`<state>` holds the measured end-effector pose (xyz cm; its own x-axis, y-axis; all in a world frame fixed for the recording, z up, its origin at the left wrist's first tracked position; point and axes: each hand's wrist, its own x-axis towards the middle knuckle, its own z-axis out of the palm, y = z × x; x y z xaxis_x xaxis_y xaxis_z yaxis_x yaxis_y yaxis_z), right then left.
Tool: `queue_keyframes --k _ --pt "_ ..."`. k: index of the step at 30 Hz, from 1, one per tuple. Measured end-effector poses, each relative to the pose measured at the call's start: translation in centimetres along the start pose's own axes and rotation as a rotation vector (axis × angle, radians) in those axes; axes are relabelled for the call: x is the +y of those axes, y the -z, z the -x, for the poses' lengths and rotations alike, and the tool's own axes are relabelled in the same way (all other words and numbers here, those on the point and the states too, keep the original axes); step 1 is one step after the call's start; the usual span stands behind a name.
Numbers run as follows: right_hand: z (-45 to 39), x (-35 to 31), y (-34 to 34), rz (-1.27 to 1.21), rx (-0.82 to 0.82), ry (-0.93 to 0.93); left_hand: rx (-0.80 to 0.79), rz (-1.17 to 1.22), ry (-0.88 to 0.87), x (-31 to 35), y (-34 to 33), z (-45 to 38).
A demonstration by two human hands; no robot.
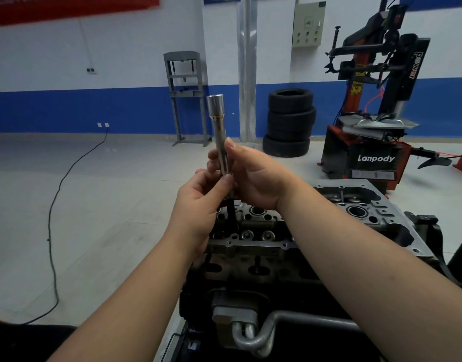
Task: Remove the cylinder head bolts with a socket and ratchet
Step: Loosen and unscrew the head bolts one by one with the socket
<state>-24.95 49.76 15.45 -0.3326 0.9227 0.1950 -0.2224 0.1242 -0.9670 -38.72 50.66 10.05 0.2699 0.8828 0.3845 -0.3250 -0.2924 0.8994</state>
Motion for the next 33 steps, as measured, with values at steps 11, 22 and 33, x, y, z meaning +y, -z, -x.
queue_keyframes --k 11,22,33 --pt "-0.16 0.05 0.15 0.021 0.007 -0.012 -0.039 0.051 0.053 0.54 0.08 0.10" --pt "-0.13 0.15 0.36 0.048 -0.025 0.021 -0.070 0.069 0.075 0.65 0.00 0.13" --pt "-0.16 0.08 0.29 0.029 -0.021 0.041 -0.028 -0.015 0.058 0.51 -0.13 0.19"
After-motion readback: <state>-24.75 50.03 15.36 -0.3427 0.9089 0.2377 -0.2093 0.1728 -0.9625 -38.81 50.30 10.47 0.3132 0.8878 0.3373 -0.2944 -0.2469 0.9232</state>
